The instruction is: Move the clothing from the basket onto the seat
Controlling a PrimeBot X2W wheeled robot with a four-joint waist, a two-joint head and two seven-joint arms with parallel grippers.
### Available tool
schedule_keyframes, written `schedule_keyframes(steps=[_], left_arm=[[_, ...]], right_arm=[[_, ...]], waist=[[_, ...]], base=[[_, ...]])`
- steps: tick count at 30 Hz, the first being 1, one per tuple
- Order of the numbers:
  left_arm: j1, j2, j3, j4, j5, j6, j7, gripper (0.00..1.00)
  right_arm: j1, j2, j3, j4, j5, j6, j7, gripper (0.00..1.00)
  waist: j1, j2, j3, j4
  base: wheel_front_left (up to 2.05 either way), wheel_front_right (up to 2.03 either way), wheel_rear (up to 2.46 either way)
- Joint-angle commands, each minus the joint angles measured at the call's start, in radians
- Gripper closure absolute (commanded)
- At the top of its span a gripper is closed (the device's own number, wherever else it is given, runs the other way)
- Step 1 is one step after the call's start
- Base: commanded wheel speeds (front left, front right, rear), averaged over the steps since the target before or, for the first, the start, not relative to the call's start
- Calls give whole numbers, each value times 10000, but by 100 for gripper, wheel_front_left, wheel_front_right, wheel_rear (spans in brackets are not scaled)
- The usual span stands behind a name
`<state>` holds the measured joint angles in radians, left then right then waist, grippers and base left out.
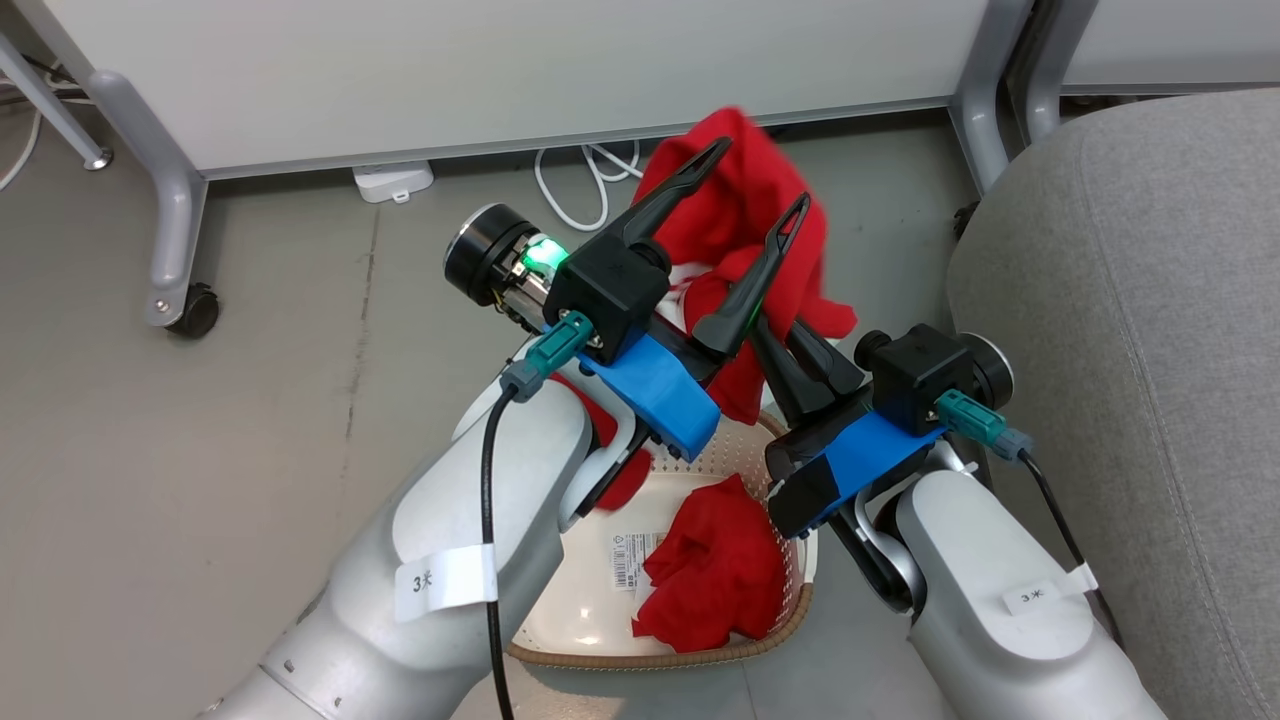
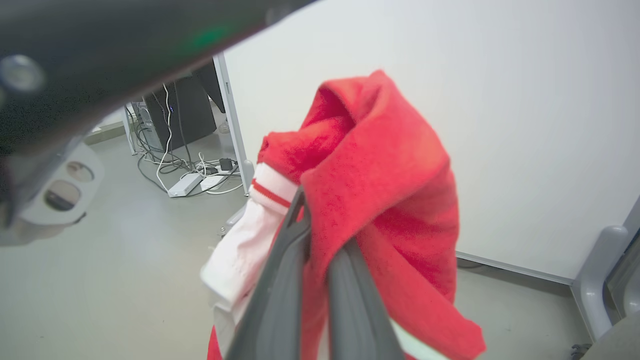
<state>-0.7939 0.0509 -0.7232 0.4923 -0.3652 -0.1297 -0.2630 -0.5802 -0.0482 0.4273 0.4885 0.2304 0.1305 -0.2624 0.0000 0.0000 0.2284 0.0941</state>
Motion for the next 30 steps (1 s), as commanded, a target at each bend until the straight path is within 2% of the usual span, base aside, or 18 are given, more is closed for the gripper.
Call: schedule_keyframes(steps=[1,15,30], left_arm=[[-113,-9,-17,54,-18,10,-28,0],[92,-6,283,63,346,42,-27,0],[307,42,345,89,634,-4,-27,0]], right_arm=[[-173,-39,-54,-68,22,5,-38,100],[-12,-39,-294,-273,-194,5,-40,100],[442,-36,-1623,-907,-499,5,-40,100]], waist=[[0,0,28,-73],[0,0,242,-786],[0,0,460,-2306]], base=[[0,0,0],[0,0,0],[0,0,0]])
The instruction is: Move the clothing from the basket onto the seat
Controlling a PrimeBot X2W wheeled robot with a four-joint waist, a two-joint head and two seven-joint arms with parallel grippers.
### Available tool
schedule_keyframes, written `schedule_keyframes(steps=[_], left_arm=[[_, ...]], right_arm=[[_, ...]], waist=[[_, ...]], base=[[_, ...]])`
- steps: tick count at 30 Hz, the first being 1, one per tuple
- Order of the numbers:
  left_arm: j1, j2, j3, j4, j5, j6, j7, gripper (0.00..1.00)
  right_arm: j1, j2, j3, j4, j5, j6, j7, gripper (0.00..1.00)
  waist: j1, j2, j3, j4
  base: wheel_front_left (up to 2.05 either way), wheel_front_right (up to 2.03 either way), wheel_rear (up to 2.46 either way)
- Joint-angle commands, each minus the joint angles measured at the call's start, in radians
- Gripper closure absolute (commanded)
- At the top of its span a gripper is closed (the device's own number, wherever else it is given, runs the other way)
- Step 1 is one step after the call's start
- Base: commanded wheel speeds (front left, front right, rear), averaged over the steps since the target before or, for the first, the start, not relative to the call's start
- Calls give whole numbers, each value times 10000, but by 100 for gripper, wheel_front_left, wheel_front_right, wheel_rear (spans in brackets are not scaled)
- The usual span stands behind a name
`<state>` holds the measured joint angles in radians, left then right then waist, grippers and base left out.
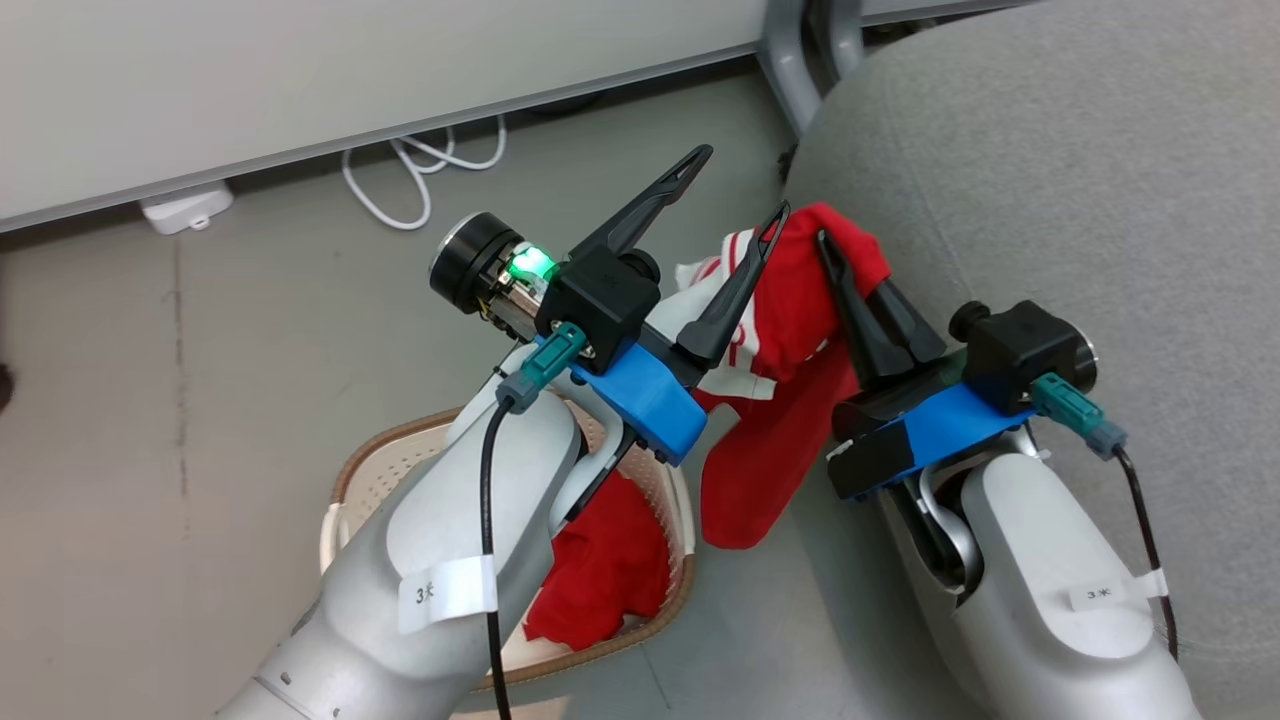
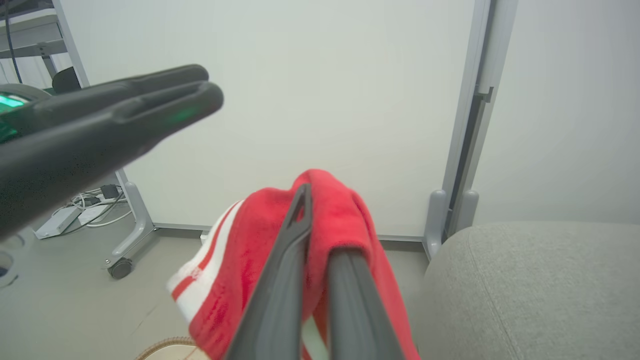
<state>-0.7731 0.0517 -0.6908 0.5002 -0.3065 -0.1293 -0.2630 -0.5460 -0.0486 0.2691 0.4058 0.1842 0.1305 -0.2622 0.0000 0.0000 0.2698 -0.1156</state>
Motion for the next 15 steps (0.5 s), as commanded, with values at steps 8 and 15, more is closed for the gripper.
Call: schedule_keyframes(steps=[8,15], left_arm=[[207,136,-89,-81,149,-13,-27,0],[281,230,-272,-186,156,-15,-27,0]], right_arm=[[526,-25,-847,-609,-470,5,-43,100],[1046,-25,-1608,-1121,-645,5,-42,100]], waist=[[0,0,235,-1030],[0,0,375,-1670]], base=[[0,0,0],[0,0,0]])
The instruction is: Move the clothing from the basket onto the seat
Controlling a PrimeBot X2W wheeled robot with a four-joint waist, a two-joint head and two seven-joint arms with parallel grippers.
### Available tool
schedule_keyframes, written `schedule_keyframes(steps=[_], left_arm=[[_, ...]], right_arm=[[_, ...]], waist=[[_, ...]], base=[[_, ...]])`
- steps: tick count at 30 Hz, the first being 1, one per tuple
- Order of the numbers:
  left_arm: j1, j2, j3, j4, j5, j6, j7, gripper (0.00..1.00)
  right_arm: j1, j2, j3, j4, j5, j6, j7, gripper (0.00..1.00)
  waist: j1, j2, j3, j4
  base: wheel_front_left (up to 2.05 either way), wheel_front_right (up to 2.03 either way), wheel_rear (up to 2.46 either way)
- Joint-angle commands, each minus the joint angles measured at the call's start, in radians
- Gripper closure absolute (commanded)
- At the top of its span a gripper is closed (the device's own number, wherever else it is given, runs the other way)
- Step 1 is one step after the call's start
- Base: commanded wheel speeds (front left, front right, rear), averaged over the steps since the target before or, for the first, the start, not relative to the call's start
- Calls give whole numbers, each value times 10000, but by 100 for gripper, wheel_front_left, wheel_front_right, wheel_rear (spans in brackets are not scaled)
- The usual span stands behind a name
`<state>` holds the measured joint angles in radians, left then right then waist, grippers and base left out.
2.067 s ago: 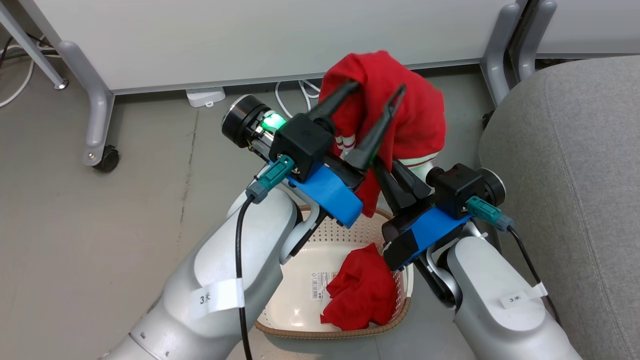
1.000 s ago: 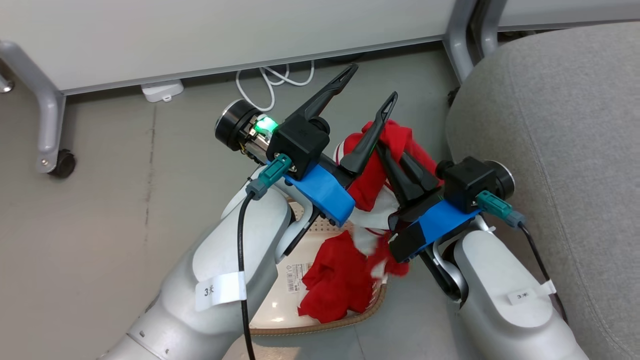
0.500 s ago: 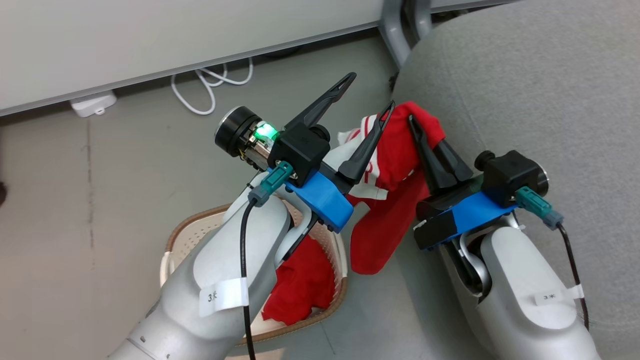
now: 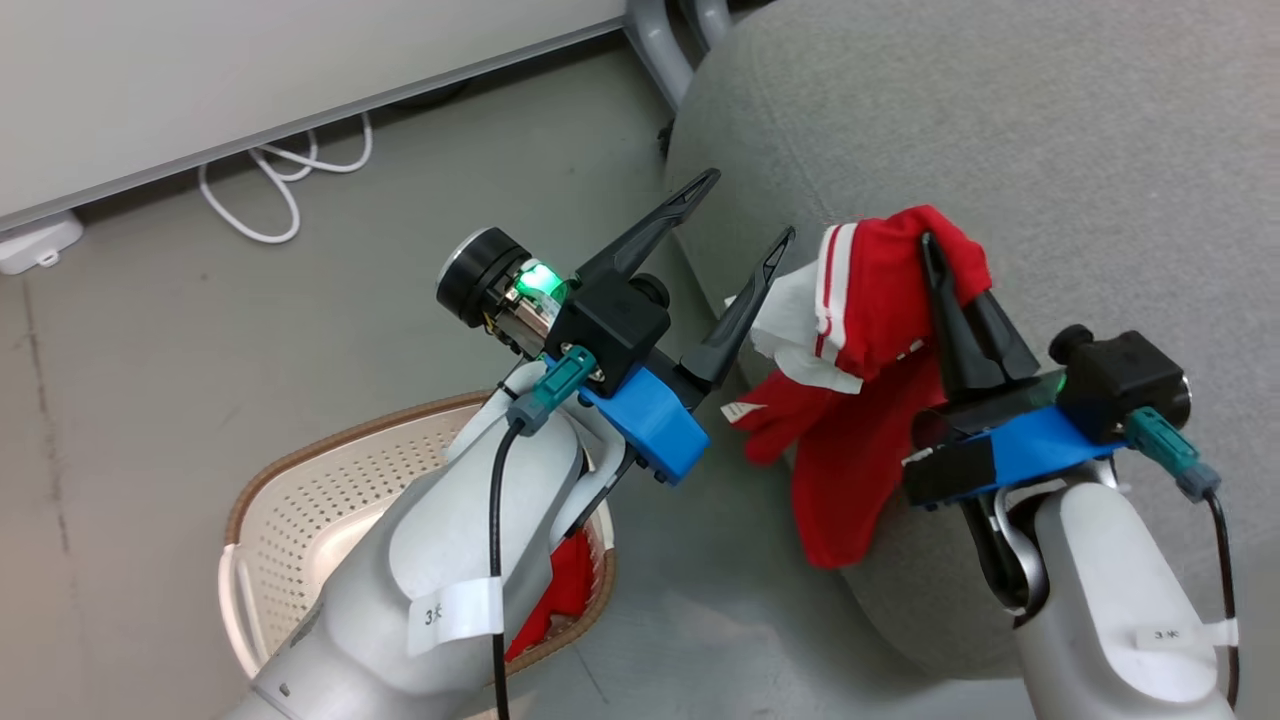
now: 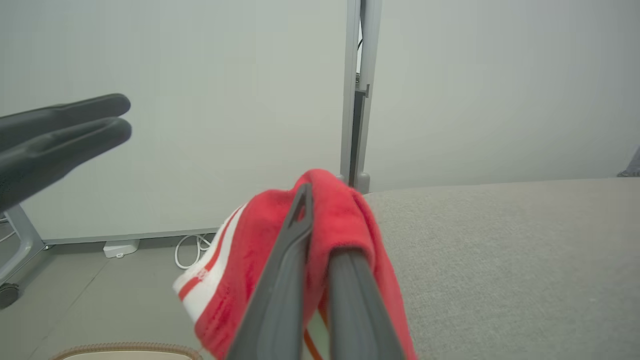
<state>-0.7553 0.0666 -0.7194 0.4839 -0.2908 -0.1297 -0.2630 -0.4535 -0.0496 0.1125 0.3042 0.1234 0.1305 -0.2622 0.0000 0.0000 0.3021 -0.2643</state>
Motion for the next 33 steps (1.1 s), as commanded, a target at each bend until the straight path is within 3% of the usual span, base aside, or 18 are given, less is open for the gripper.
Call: schedule_keyframes(steps=[1,16,33], left_arm=[[118,92,-29,-39,-1,-12,-27,0],[308,160,-767,-100,-72,-13,-27,0],[300,264,-586,-398,9,-14,-27,0]], right_arm=[[222,-12,-119,-180,-52,5,-40,100],[1271,-15,-1009,-925,39,5,-42,100],[1003,-15,-1214,-1188,31,5,-42,100]], waist=[[0,0,61,-276],[0,0,152,-1348],[0,0,362,-1289]], base=[[0,0,0],[0,0,0],[0,0,0]])
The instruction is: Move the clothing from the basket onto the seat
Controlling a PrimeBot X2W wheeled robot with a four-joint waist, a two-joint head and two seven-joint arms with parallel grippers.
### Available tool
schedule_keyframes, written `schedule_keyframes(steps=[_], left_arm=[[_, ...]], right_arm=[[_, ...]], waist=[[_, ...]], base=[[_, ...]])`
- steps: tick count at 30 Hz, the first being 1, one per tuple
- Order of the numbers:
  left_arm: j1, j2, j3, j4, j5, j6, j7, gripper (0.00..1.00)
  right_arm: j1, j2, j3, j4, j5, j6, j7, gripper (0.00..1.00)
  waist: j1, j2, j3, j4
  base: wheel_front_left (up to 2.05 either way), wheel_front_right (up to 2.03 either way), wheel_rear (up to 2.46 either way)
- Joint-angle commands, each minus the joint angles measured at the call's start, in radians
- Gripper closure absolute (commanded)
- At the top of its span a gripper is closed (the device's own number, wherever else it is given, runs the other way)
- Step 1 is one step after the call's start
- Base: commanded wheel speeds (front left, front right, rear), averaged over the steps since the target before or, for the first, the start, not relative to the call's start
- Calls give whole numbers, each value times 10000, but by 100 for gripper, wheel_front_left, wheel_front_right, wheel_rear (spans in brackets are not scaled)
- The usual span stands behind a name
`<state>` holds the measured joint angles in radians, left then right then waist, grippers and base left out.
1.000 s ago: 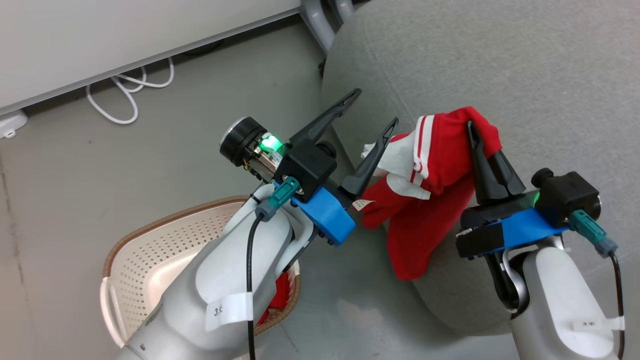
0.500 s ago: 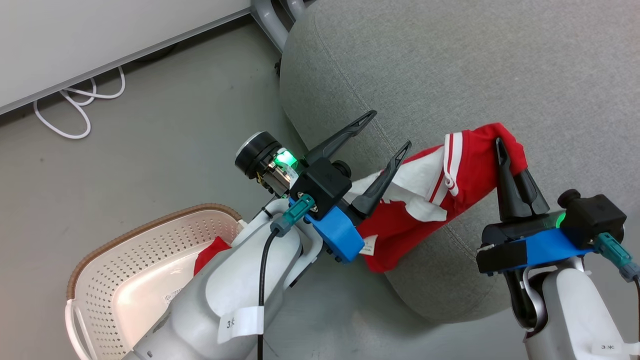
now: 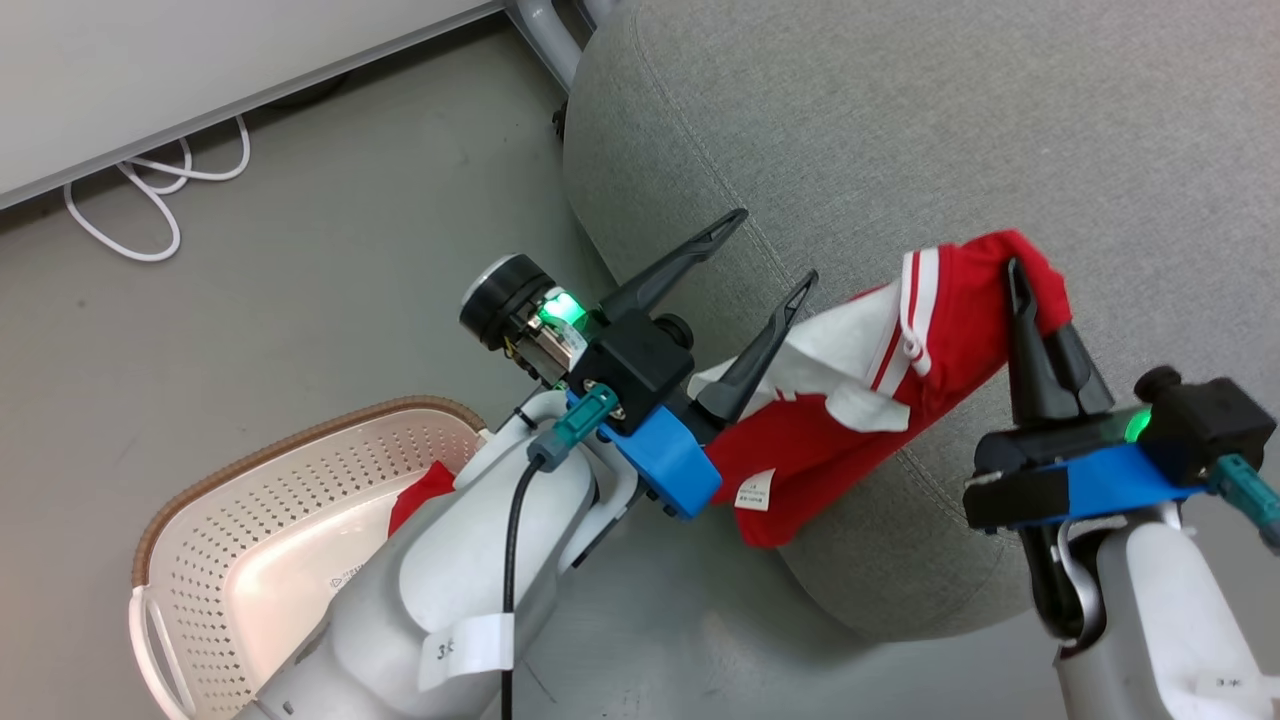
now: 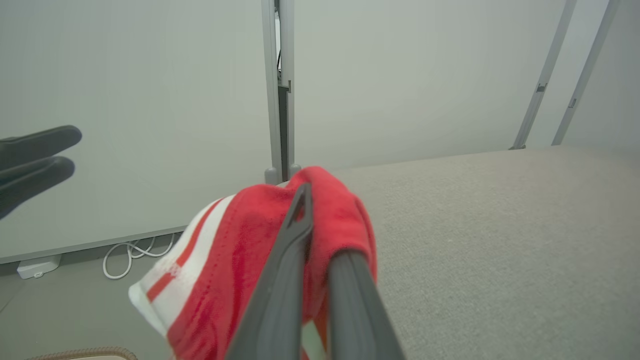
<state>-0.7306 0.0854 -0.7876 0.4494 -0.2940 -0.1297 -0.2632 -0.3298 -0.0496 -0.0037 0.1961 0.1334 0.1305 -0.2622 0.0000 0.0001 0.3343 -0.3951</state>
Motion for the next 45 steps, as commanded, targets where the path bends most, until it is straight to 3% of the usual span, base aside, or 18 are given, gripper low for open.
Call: schedule_keyframes(steps=[1,14,21,27,31,35,45], left_arm=[[59,103,170,-86,63,-14,-25,0],[-467,640,681,-565,591,-13,-25,0],[-988,1019,778,-727,886,-13,-25,0],[-1358,1292,778,-927,1080,-1,5,0],[-1599,1449,761,-1097,1160,6,121,0],[-1782,1481,699,-1241,1199,14,180,0],[-2006,1395,439,-1348,1201,11,155,0]], right_arm=[[-340,-15,-72,-140,-115,5,-42,100],[-3620,-211,-1384,-808,-896,3,-42,100],[-5928,-1564,-2883,-1338,-958,2,-42,100],[-7200,-3081,-3924,-920,-808,3,-40,100],[-7579,-3636,-4404,-417,-739,3,-40,100],[-7439,-3641,-4576,341,-756,3,-40,100],[-6242,-2670,-4730,2280,-889,3,-42,100]], waist=[[0,-1,73,26],[0,-1,1416,257],[0,-1,2627,515],[0,-1,3468,550],[0,-1,3977,525],[0,-1,4349,531],[0,-1,4790,767]], base=[[0,0,0],[0,0,0],[0,0,0],[0,0,0],[0,0,0],[0,0,0],[0,0,0]])
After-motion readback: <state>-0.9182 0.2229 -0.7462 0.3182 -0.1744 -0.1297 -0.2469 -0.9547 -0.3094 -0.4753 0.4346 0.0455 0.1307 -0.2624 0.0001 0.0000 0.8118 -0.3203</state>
